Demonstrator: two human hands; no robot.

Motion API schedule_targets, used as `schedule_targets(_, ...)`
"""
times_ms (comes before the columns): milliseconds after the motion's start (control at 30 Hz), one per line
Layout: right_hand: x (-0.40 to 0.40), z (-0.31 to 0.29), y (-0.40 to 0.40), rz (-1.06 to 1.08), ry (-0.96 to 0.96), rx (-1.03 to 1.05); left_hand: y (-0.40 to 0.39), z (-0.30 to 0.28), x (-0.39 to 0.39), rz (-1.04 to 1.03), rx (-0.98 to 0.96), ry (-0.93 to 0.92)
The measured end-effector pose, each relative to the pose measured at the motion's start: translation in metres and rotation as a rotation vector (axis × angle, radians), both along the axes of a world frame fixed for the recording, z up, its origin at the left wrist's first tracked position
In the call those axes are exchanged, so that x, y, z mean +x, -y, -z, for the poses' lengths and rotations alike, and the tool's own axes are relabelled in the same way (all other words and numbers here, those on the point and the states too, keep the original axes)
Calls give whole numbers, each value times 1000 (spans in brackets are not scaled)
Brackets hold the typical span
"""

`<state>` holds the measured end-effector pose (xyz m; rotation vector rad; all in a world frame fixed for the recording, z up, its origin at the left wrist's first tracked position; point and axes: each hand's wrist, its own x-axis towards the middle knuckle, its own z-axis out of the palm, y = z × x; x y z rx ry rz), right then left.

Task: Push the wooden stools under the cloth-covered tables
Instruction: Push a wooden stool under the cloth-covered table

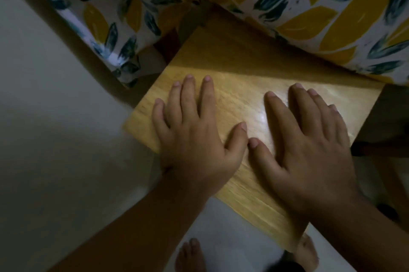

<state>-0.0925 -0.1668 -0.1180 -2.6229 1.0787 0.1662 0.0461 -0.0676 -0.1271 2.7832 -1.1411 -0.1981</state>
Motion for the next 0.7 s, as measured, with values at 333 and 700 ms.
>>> schedule_targets(333,21,7,63,122,23,-139,73,7,22,113,-21,39)
schedule_targets(700,20,5,69,95,47,-132,78,2,21,85,2,55)
